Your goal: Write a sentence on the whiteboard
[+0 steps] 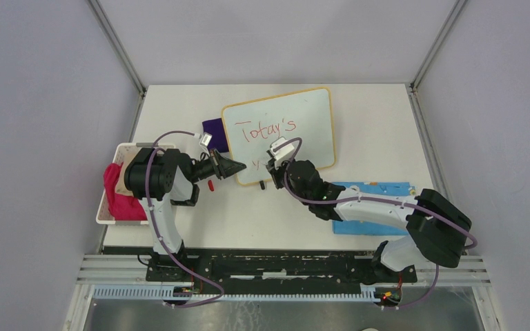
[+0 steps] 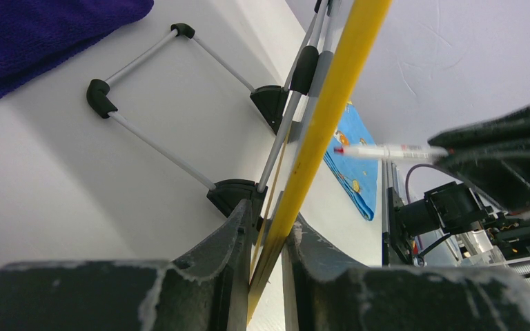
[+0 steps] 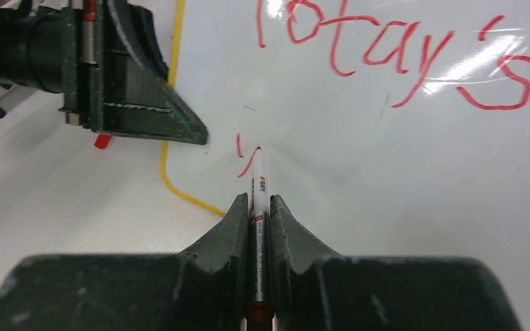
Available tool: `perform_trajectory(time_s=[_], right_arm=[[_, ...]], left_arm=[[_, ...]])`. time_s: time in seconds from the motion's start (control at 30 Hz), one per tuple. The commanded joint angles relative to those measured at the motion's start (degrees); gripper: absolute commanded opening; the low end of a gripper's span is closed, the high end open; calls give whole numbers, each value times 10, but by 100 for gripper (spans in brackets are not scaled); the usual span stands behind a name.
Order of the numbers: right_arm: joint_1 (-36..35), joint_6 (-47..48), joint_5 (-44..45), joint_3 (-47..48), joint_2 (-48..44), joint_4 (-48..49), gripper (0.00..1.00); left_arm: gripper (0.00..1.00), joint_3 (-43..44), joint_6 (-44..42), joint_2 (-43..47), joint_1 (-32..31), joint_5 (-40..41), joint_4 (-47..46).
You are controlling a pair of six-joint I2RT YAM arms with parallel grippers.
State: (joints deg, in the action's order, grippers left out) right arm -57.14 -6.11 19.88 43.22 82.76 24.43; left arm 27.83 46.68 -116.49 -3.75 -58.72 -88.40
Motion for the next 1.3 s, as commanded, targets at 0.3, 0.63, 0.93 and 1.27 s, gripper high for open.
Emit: perform_trajectory(time_s=[0.3,0.63,0.93,1.27], right_arm=[[21,2,-3,42,23,18,0],[22,0,-3,46,40,8,0],[23,-4,-3,35,44,-2,0],[26,-7,8,-1,23,-3,0]], left_arm=[[2,1,25,-18,-3,21,-86],[2,3,26,-19,-3,20,-86],[2,3,27,-19,-2,19,-86],[2,3,27,-19,-2,20,-86]])
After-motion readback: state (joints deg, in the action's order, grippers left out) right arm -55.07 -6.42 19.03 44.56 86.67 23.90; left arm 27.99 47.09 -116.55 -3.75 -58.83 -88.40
